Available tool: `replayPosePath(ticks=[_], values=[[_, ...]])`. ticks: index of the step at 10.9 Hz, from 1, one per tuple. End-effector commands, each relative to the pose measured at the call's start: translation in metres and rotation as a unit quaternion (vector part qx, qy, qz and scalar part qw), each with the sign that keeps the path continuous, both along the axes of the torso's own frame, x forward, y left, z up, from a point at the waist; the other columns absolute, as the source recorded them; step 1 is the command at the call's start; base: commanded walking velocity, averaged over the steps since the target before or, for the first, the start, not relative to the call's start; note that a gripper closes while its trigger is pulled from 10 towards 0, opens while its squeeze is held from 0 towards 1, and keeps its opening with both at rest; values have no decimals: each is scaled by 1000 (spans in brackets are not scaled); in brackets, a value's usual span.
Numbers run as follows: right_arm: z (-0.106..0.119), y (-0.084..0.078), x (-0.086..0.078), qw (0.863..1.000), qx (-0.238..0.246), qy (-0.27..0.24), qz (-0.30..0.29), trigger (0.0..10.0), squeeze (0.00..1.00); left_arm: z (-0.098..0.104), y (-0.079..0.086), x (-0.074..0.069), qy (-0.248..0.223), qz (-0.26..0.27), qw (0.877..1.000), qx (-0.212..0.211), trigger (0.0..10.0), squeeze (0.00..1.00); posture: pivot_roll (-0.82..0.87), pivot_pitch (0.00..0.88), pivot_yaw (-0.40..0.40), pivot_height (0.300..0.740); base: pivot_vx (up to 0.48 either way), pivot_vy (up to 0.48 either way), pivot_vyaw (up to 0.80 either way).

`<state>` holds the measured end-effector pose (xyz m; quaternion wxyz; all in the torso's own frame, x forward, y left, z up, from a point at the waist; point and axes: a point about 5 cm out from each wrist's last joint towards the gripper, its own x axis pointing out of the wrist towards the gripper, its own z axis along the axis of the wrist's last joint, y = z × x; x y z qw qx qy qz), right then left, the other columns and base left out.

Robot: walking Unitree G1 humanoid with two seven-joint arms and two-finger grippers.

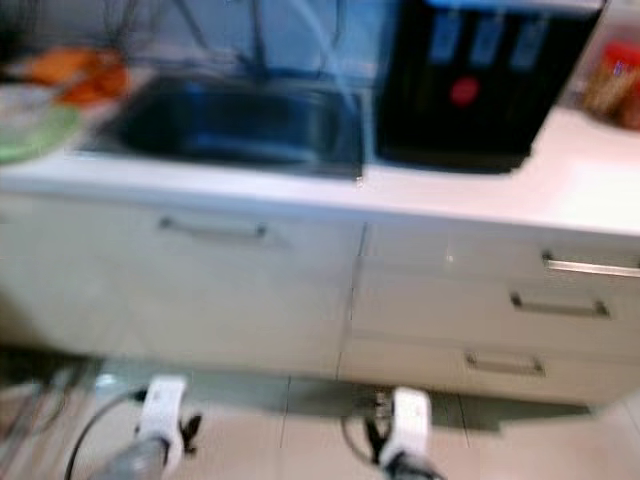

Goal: Kitchen organization

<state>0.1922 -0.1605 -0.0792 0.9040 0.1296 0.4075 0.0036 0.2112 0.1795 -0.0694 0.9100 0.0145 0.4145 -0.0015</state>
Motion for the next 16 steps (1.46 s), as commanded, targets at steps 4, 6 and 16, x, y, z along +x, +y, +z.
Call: replayPosePath(ticks=[4,6,16], values=[[2,-6,2,1000,-6,-3,-5,10000,0,-3,0,-5,13,5,1000,0,10000,0,98,6,3,740,0,475,0],[2,-6,3,1000,-6,-3,-5,10000,0,-5,2,-8,18,6,1000,2,10000,0,98,10,3,740,0,480,0],[1,-6,1,1000,-5,-1,-4,10000,0,-3,6,-7,8,18,1000,14,10000,0,110,27,-3,740,101,213,0]])
